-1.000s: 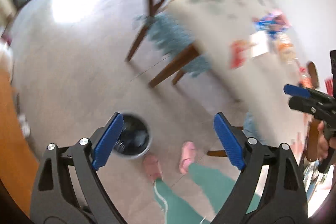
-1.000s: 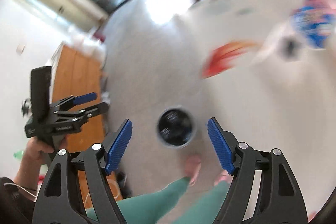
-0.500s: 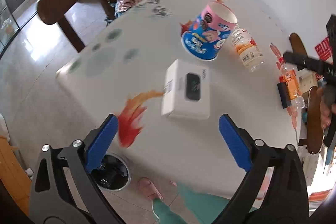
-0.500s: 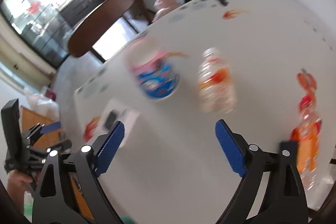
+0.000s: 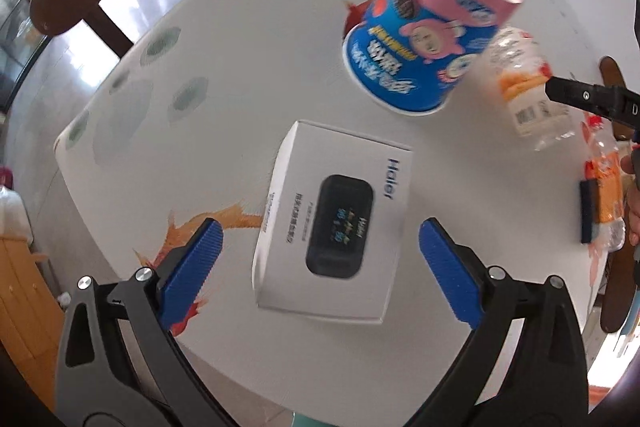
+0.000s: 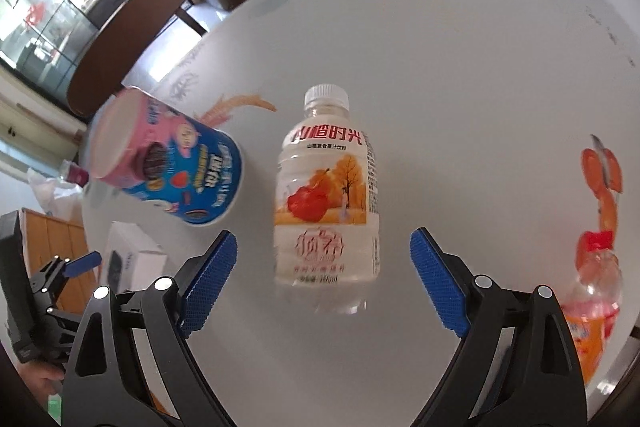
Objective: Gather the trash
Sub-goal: 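Grasp white Haier box with left tool while right tool grasps juice bottle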
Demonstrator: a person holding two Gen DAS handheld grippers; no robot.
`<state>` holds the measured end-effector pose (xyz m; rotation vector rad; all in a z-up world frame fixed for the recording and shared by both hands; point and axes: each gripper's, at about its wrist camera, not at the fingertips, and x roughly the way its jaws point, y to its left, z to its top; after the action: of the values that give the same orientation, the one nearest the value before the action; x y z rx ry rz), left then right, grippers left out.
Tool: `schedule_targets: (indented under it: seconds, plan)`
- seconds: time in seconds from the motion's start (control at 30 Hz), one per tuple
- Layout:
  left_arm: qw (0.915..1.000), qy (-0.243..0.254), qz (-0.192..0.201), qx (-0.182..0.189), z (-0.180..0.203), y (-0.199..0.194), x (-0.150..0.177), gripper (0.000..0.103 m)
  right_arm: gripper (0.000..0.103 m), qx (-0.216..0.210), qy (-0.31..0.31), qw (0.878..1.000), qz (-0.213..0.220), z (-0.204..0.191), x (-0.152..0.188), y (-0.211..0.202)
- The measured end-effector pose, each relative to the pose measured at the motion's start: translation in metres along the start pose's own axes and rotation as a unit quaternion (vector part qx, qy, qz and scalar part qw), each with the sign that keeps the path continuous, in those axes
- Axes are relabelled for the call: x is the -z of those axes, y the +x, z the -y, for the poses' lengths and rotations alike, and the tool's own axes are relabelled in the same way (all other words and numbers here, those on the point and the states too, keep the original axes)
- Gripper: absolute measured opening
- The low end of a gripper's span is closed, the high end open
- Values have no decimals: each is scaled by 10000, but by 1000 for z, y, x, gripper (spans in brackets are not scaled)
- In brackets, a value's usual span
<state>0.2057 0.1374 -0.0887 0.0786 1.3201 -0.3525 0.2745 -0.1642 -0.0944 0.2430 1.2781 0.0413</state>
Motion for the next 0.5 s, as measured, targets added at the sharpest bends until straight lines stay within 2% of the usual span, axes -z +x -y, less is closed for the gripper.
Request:
schedule_targets:
  seconds: [0.13, 0.23, 0.27, 0.3, 0.5]
  plan:
    - [9997, -246, -72, -56, -5, 10, -1, 95, 86, -12, -81, 9999, -143, 2, -6, 19]
    - [9998, -162, -120, -39, 1, 15, -2, 81, 75, 3, -115, 9997, -197, 6, -10, 29]
    - [9998, -95, -154, -46, 4, 17, -2, 75, 69, -100, -83, 9997, -228, 8, -10, 32]
    - [9998, -44, -180, -52, 7, 19, -1, 70, 66, -266, 4, 9993, -263, 10, -10, 34]
    - [9998, -48, -171, -43, 9, 20, 2, 65, 65, -341, 194, 9990, -222, 18, -4, 27]
